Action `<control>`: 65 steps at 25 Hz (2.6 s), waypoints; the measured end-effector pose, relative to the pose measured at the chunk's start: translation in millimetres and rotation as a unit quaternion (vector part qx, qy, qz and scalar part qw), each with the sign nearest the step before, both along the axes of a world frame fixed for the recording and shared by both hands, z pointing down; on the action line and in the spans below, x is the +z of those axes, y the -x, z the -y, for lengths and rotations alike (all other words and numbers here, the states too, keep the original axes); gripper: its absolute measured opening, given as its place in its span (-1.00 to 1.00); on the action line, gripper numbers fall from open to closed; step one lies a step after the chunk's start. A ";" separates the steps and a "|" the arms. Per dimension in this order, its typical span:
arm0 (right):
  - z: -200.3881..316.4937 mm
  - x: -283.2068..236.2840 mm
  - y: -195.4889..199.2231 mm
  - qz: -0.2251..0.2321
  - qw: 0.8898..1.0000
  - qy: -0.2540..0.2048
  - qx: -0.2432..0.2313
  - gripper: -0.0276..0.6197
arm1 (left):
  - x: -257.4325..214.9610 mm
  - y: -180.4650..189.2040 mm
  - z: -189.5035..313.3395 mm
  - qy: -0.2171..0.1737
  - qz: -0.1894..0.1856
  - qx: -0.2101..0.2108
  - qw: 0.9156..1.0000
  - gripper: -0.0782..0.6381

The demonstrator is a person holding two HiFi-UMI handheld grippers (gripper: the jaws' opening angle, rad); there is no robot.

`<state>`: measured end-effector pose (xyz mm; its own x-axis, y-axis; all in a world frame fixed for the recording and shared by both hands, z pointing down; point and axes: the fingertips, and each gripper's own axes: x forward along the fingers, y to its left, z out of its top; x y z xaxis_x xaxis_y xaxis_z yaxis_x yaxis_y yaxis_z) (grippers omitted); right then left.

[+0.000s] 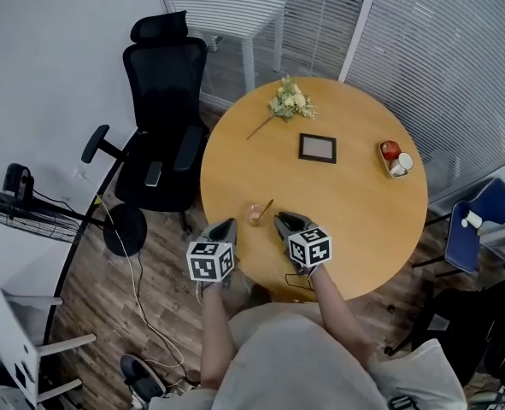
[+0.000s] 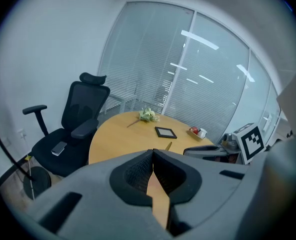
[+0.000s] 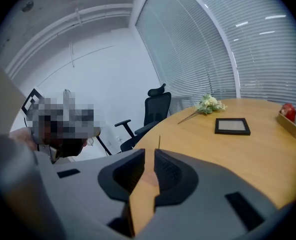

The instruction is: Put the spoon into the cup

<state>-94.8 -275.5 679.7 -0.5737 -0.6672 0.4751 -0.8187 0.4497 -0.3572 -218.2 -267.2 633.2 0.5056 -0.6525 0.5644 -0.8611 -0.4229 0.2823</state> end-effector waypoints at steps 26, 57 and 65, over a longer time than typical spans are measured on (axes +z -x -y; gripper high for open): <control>-129.6 -61.7 -84.4 0.029 0.996 -0.078 -0.043 -0.75 | -18.9 -82.5 -157.5 -0.023 -0.032 -0.074 0.996 -0.76; -151.2 -76.8 -95.8 0.018 0.993 -0.094 -0.072 -0.92 | -27.2 -80.1 -189.0 -0.036 -0.007 -0.093 0.995 -0.76; -159.2 -74.0 -90.4 0.020 0.993 -0.087 -0.083 -0.92 | -27.9 -72.8 -194.6 -0.042 -0.004 -0.109 0.993 -0.76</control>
<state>-4.4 -116.2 605.7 -0.6988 -0.6317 0.3356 -0.7148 0.6349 -0.2933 -145.4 -72.7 605.4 0.3512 -0.7920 0.4995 -0.9326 -0.2483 0.2620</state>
